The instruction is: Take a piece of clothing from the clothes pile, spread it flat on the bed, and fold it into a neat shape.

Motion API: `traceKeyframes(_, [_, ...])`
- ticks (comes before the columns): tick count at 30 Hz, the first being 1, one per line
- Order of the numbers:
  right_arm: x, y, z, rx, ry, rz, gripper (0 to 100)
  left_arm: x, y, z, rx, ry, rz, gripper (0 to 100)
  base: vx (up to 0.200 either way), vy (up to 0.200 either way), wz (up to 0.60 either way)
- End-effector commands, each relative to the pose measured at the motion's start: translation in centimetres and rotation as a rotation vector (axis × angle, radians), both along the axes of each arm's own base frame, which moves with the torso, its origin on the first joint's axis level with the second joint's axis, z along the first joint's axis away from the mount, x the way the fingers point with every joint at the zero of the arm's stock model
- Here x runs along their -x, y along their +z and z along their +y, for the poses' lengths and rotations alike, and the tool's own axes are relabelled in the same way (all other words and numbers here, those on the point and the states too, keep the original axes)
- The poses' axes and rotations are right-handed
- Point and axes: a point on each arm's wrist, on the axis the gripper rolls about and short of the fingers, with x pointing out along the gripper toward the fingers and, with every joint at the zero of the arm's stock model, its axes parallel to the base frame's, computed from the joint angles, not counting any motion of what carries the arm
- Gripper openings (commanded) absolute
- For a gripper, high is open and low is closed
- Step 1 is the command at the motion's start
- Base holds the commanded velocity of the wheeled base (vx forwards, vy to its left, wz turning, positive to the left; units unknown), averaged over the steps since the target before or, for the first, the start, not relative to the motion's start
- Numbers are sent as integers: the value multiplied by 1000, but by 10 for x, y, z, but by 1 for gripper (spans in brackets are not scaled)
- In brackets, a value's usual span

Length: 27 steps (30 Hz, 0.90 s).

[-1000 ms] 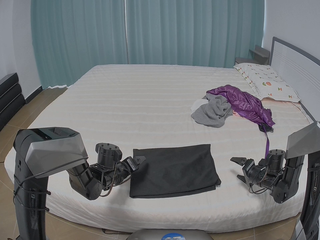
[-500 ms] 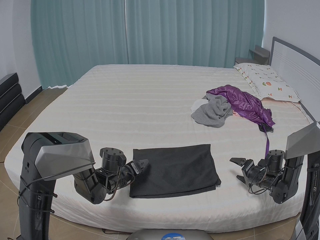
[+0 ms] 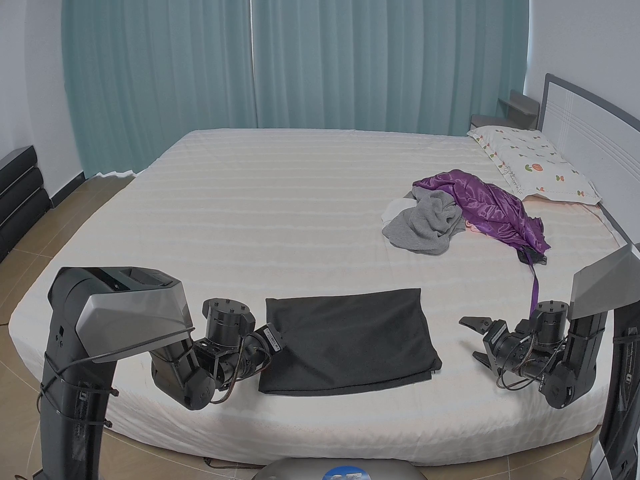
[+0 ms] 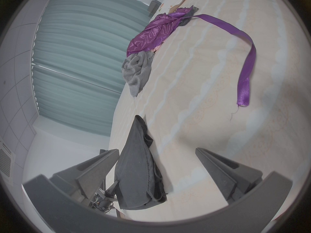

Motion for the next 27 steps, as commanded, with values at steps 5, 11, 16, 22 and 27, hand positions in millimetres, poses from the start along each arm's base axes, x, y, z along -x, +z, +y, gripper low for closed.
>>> traceKeyframes(5, [1, -1, 0, 1, 2, -3, 100, 0, 0, 1, 2, 3, 2, 0, 0, 0, 0])
traceKeyframes(11, [1, -1, 0, 1, 2, -2, 100, 1, 0, 1, 5, 5, 1, 0, 0, 0, 0])
traceKeyframes(16, [1, -1, 0, 1, 2, -3, 100, 1, 1, 1, 6, 5, 3, 0, 0, 0, 0])
traceKeyframes(22, [1, -1, 0, 1, 3, -2, 100, 0, 1, 1, 8, 7, -1, 0, 0, 0, 0])
traceKeyframes(27, [1, -1, 0, 1, 2, -3, 100, 0, 1, 2, 19, 15, 4, 0, 0, 0, 0])
